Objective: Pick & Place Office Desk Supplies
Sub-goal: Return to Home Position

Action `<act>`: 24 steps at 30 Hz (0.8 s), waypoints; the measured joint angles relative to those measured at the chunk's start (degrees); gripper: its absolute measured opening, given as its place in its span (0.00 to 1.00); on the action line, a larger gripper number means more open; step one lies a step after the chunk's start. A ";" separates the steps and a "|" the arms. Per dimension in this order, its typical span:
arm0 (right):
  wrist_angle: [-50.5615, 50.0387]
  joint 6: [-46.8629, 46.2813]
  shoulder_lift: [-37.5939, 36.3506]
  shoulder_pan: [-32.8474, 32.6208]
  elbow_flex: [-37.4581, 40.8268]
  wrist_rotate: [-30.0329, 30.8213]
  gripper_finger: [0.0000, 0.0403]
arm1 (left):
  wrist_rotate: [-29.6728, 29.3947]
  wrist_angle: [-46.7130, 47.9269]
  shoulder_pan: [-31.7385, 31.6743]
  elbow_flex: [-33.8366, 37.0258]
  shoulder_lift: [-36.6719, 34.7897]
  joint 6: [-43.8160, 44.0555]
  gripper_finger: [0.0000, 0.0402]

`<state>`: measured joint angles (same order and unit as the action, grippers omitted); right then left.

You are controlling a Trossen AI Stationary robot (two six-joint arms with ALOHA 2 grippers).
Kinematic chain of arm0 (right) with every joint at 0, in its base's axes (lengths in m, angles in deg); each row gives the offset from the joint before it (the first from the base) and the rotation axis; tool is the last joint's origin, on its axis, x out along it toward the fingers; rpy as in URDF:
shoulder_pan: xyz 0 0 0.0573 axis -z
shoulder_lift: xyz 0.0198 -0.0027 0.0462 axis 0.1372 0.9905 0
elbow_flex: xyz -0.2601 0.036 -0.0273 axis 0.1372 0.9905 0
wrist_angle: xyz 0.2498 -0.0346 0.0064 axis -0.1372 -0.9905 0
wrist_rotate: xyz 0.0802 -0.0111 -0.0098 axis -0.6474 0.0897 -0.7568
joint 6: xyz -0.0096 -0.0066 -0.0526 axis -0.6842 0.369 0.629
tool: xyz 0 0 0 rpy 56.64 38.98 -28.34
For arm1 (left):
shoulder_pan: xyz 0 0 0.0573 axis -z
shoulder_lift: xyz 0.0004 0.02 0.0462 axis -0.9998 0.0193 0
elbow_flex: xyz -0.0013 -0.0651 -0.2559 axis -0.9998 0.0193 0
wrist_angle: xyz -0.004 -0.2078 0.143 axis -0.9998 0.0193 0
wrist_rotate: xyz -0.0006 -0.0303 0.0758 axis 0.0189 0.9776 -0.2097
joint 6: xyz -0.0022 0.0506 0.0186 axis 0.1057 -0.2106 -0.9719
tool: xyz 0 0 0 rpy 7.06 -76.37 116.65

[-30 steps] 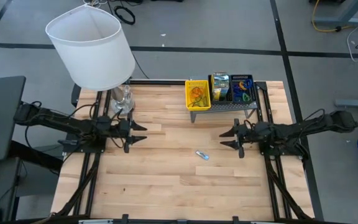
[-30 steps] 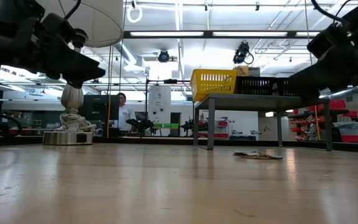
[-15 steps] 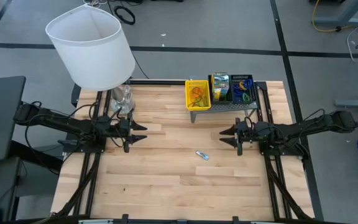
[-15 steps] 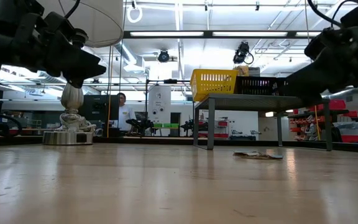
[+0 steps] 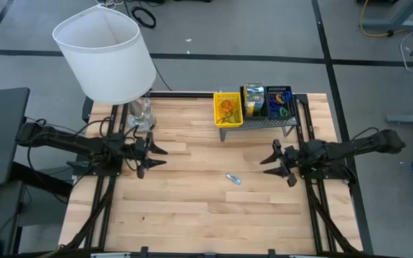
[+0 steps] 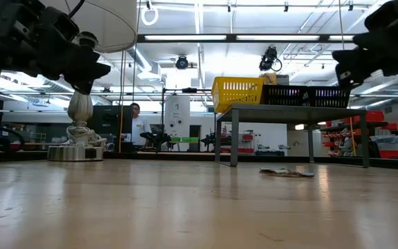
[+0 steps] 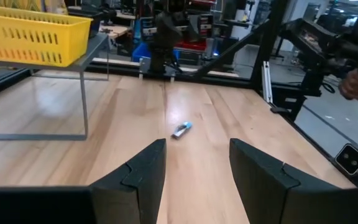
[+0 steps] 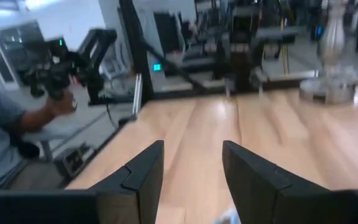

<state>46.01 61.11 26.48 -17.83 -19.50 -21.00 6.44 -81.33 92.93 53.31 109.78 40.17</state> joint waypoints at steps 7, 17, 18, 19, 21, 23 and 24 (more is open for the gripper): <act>-24.63 1.78 -18.66 -5.70 -6.80 7.08 0.43 | -0.11 9.08 0.00 0.02 -8.55 -0.03 0.45; -12.07 5.97 -18.32 -12.73 0.72 19.57 0.43 | -0.35 11.19 0.13 0.02 -12.54 2.53 0.45; -11.21 5.64 -18.03 -13.28 0.71 19.12 0.43 | -0.51 11.21 0.13 0.02 -12.55 2.45 0.45; -10.79 5.20 -17.57 -13.80 0.66 18.92 0.43 | -0.79 11.20 0.13 0.02 -12.57 2.51 0.45; -11.96 4.79 -17.83 -14.75 0.74 16.93 0.43 | -1.45 11.12 0.11 0.02 -12.55 2.56 0.45; -11.60 4.61 -18.52 -15.50 0.74 13.55 0.43 | -1.24 10.94 0.11 0.02 -12.56 2.49 0.45; -11.79 4.42 -18.53 -15.73 0.74 12.64 0.43 | -1.03 10.92 0.12 0.02 -12.56 2.45 0.45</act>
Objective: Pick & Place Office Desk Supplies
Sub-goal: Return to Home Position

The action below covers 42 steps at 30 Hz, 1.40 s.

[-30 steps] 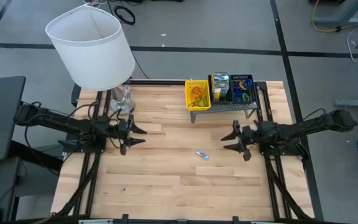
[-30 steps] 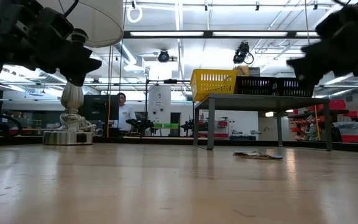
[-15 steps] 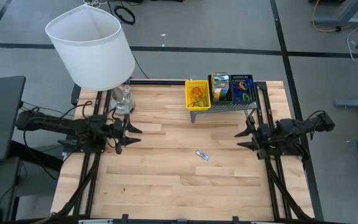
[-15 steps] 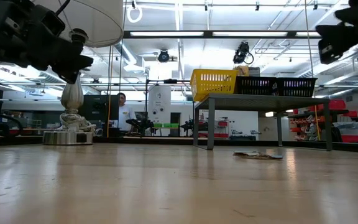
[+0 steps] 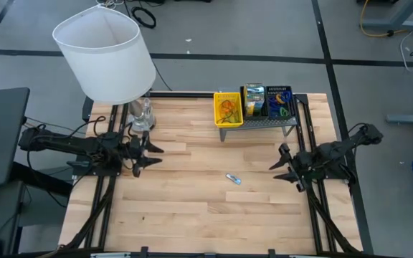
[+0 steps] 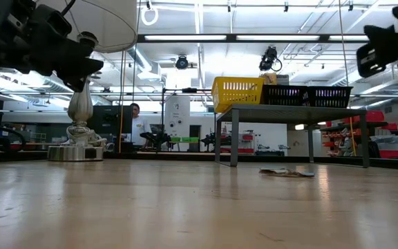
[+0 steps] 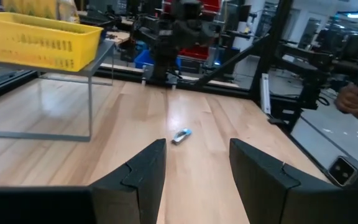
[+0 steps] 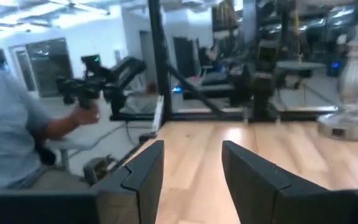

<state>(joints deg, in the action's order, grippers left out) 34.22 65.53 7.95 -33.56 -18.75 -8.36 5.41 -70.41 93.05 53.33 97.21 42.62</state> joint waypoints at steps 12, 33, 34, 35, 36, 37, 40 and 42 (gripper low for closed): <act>-3.35 1.32 1.49 0.51 0.00 5.57 0.43 | 5.55 -0.30 -0.01 0.00 0.01 -3.55 0.45; -3.35 0.69 1.49 0.51 0.02 5.53 0.43 | 5.44 -0.30 -0.01 0.04 0.01 -3.55 0.45; -3.35 0.70 1.49 0.51 0.02 5.53 0.43 | 5.44 -0.30 -0.01 0.04 0.01 -3.55 0.45; -3.33 0.70 1.49 0.51 0.02 5.53 0.43 | 5.44 -0.30 -0.01 0.04 0.01 -3.55 0.45; -3.35 0.67 1.49 0.51 0.02 5.52 0.43 | 5.44 -0.30 -0.01 0.04 0.02 -3.55 0.45; -3.35 0.68 1.49 0.51 0.02 5.51 0.43 | 5.44 -0.30 -0.01 0.04 0.01 -3.55 0.45; -3.35 0.67 1.51 0.51 0.02 5.50 0.43 | 5.44 -0.30 -0.01 0.04 0.01 -3.55 0.45; -3.35 0.69 1.51 0.51 0.02 5.50 0.43 | 5.44 -0.30 -0.01 0.04 0.01 -3.55 0.45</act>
